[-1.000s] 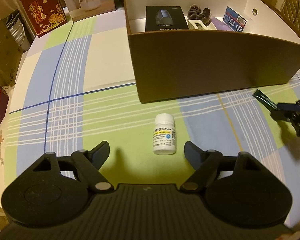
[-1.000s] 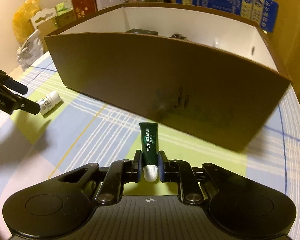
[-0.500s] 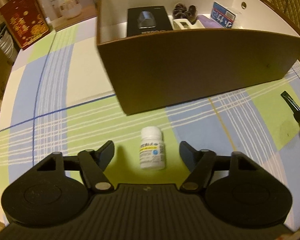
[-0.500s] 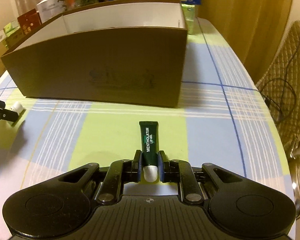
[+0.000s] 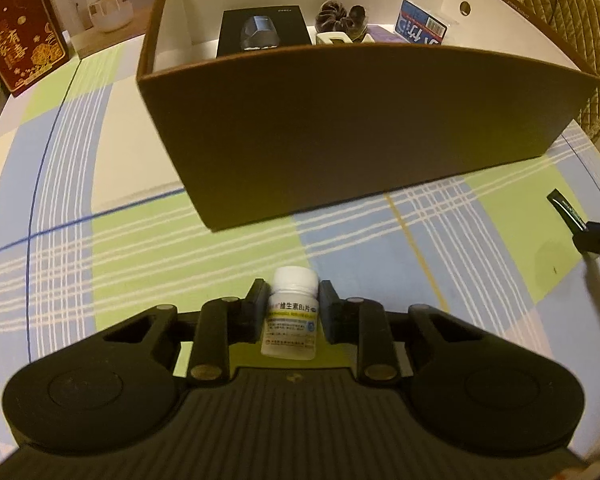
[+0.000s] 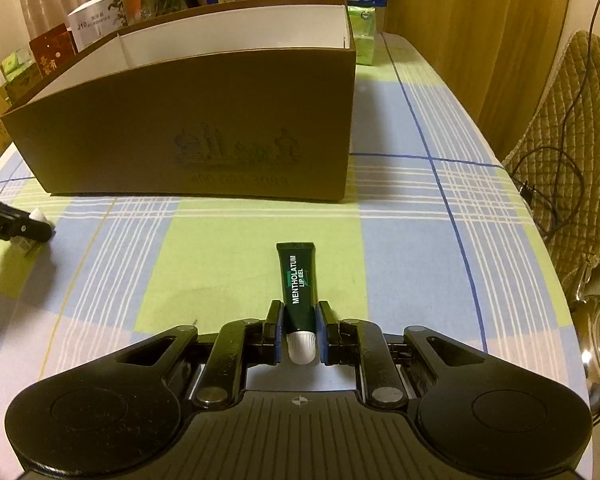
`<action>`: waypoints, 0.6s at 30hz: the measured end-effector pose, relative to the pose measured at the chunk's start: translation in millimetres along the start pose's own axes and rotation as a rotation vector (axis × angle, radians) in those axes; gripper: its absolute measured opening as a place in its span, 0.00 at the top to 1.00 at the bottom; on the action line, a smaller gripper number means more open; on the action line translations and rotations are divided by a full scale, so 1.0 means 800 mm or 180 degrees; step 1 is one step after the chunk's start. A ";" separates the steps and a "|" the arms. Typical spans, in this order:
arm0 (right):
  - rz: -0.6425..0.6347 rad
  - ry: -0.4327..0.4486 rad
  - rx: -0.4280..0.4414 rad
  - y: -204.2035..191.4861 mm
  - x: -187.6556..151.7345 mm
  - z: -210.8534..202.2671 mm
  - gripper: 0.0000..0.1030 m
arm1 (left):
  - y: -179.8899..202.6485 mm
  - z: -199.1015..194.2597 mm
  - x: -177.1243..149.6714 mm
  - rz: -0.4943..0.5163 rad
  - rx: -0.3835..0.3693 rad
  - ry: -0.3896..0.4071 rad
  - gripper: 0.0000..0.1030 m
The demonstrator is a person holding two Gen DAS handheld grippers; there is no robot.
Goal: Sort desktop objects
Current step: 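Grasp the green lip gel tube with the right tool while the left tool grasps the white pill bottle, then lift and carry the lip gel tube and pill bottle over the brown box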
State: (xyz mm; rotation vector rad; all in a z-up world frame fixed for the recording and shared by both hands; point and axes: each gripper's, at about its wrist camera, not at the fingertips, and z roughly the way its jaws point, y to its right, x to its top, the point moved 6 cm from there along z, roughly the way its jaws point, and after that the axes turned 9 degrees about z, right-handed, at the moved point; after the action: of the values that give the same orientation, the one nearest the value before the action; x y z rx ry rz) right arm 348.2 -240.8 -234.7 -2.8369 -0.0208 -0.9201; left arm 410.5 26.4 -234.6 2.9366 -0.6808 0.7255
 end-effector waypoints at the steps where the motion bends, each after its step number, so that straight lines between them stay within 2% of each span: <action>1: 0.0010 0.0003 0.0002 0.000 0.000 0.000 0.87 | 0.001 -0.002 -0.002 -0.0014 -0.0003 -0.0006 0.78; 6: -0.0030 0.0036 0.0033 0.001 0.001 0.001 0.87 | 0.010 -0.013 -0.020 -0.0120 -0.0079 -0.0032 0.78; 9: -0.0083 0.0060 0.0054 0.000 0.004 0.004 0.87 | 0.021 -0.019 -0.028 -0.0080 -0.0075 0.0005 0.78; 18: -0.0283 0.0032 0.0014 -0.012 0.019 0.021 0.84 | 0.028 -0.017 -0.029 -0.0106 -0.0036 0.0013 0.78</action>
State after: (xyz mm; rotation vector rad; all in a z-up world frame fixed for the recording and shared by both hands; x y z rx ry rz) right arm 369.5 -229.5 -237.8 -2.8477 -0.1486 -0.9504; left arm 377.2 17.6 -234.5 2.9280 -0.6322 0.7220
